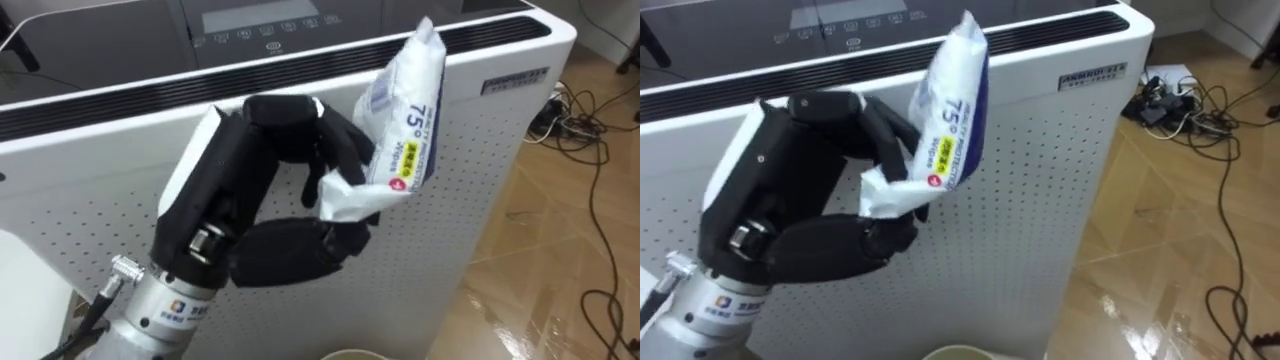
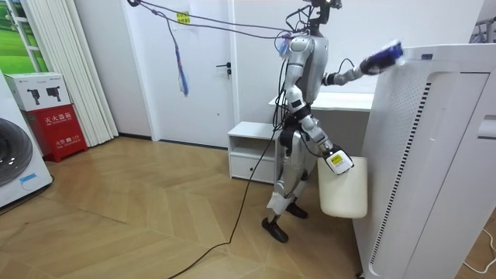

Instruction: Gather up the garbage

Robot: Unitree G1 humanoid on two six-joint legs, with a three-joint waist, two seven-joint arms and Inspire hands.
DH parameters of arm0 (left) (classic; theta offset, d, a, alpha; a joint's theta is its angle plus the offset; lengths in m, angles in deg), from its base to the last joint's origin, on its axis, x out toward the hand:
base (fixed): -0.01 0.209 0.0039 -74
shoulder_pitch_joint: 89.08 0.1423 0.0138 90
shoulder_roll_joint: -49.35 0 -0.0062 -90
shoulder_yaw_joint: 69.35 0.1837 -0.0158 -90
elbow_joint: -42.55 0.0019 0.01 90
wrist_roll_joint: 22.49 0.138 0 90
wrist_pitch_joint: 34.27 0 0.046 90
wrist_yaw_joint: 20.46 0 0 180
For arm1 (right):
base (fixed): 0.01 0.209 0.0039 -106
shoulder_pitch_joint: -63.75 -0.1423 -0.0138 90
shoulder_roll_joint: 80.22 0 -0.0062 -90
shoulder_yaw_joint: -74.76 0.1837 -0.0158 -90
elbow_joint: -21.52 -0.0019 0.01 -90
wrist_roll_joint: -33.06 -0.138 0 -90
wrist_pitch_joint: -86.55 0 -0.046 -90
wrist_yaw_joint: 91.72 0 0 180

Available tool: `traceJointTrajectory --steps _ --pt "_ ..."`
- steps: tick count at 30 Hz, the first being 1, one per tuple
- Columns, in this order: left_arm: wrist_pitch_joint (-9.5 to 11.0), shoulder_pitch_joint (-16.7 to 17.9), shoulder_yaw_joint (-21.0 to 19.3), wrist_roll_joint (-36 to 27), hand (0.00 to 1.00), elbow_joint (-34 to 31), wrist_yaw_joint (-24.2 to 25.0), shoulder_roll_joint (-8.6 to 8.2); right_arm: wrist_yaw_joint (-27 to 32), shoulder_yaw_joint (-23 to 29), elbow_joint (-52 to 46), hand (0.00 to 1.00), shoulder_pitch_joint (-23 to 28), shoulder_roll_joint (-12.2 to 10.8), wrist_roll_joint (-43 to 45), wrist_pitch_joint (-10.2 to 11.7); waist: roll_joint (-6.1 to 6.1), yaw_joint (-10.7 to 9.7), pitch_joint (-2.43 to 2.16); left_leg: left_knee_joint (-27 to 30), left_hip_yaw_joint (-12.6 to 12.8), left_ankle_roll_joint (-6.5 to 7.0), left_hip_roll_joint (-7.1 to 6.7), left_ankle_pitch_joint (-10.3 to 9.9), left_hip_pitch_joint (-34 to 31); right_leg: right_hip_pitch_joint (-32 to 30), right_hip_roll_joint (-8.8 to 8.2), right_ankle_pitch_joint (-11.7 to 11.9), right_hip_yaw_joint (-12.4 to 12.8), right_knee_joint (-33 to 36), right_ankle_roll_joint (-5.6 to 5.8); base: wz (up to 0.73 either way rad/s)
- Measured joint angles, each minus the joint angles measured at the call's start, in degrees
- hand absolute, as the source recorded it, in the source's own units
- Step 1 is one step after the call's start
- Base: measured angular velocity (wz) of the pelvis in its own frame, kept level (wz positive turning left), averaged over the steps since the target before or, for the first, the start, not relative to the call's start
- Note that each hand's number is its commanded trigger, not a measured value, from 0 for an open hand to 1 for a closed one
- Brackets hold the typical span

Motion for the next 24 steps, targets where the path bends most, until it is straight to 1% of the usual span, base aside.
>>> traceJointTrajectory --steps 1,2,3,4,5,7,9,10,13,16,17,19,20,22,24 --pt "-0.27 0.08 0.69 0.00 1.00 1.53 0.17 -0.04 0.15 0.05 0.17 1.00 -0.61 -0.03 0.00 0.02 0.29 -0.12 0.14 0.35 -0.01 0.00 0.02 0.08 -0.82 -0.78 -0.04 0.00 -0.10 0.54 0.00 0.10" --pt "-1.39 0.26 1.71 0.07 1.00 4.87 0.83 -0.22 0.27 0.11 1.60 1.00 -2.15 -0.42 0.00 0.02 0.58 -0.29 0.23 0.75 -0.01 -0.05 0.05 0.34 -2.24 -2.39 -0.09 0.03 -0.05 1.38 -0.09 0.05" --pt "-2.02 0.31 2.02 0.09 1.00 6.43 1.10 -0.31 0.32 0.12 2.52 1.00 -2.93 -0.76 0.02 0.02 0.63 -0.35 0.22 0.84 -0.01 -0.09 0.07 0.54 -2.95 -3.20 -0.11 0.05 -0.05 1.76 -0.15 0.00" --pt "-3.21 0.39 2.21 0.09 1.00 9.18 1.67 -0.60 0.34 0.13 4.28 1.00 -4.19 -1.33 0.17 0.02 0.58 -0.41 0.24 0.90 0.00 -0.15 0.07 0.99 -4.30 -5.05 -0.21 0.07 0.09 2.68 -0.26 0.00" --pt "-3.73 0.38 2.16 0.09 1.00 12.00 2.14 -1.19 0.37 0.14 5.30 1.00 -4.70 -1.57 0.20 0.02 0.54 -0.46 0.26 1.12 0.00 -0.20 0.06 1.30 -5.81 -6.79 -0.29 0.02 0.13 3.55 -0.37 0.04" --pt "-4.29 0.36 1.92 0.23 1.00 15.58 2.09 -2.03 0.72 0.11 6.13 1.00 -4.99 -1.76 0.24 0.01 0.54 -0.11 0.27 1.85 0.04 -0.24 0.06 1.47 -7.85 -9.11 -0.49 -0.10 0.13 4.84 -0.58 0.02" --pt "-4.43 0.35 1.96 0.23 1.00 19.57 1.96 -2.36 0.99 0.06 6.33 1.00 -5.14 -1.91 0.27 0.01 0.53 -0.10 0.28 1.89 0.21 -0.16 -0.10 1.97 -9.42 -10.98 -0.91 -0.10 -0.03 5.72 -0.63 0.00" --pt "-4.45 0.35 1.96 0.22 1.00 20.34 1.88 -2.36 1.12 0.06 6.33 1.00 -5.19 -1.91 0.27 0.02 0.51 -0.13 0.29 1.92 0.24 -0.15 -0.13 2.06 -9.75 -11.29 -0.96 -0.07 -0.05 5.78 -0.69 0.00" --pt "-4.45 0.34 1.85 0.23 1.00 21.68 1.43 -2.55 1.44 0.11 6.33 1.00 -5.34 -1.86 0.22 0.02 0.19 -0.02 0.54 2.12 0.54 -0.10 -0.15 2.31 -11.09 -12.96 -1.19 -0.06 -0.05 6.74 -0.71 0.00" --pt "-4.44 0.16 1.49 0.23 1.00 22.69 0.82 -3.99 1.49 0.53 6.33 1.00 -6.06 -1.83 0.18 0.03 0.22 0.03 0.65 2.90 0.82 -0.07 -0.10 2.47 -13.29 -15.14 -1.29 0.02 -0.01 7.63 -0.84 0.00" --pt "-4.27 0.00 1.45 0.23 1.00 23.75 0.70 -4.53 1.49 0.61 6.49 1.00 -6.32 -1.84 0.18 0.14 0.25 0.03 0.73 3.17 1.14 -0.06 -0.01 2.57 -14.20 -16.11 -1.31 0.09 -0.01 7.87 -0.95 0.00" --pt "-4.28 -0.30 1.50 0.26 1.00 26.64 0.54 -5.06 1.50 0.56 6.92 1.00 -6.45 -1.91 0.17 0.17 0.25 0.03 0.78 3.26 1.49 -0.02 -0.02 2.79 -15.13 -17.46 -1.63 0.08 0.01 8.79 -0.96 -0.02" --pt "-4.31 -0.38 1.51 1.25 1.00 28.53 0.24 -5.06 1.50 0.55 7.06 1.00 -6.51 -1.91 0.14 0.17 0.27 0.11 0.79 3.46 1.84 -0.01 0.03 2.82 -15.80 -18.33 -1.79 0.05 0.13 9.16 -1.00 -0.07" --pt "-4.47 -0.39 1.61 3.49 1.00 30.25 -0.32 -4.96 1.51 0.56 7.54 1.00 -6.87 -1.92 -0.06 0.17 0.36 -0.12 0.97 3.89 1.98 0.02 0.03 2.84 -16.88 -19.35 -1.79 0.04 0.07 9.56 -1.03 -0.02" --pt "-4.49 -0.39 2.06 4.65 1.00 30.77 -0.39 -4.92 1.52 0.56 8.06 1.00 -6.97 -1.99 -0.11 0.17 0.32 -0.09 1.00 4.11 2.00 0.13 0.00 2.91 -17.84 -20.24 -1.88 0.05 -0.08 9.87 -1.04 0.04"
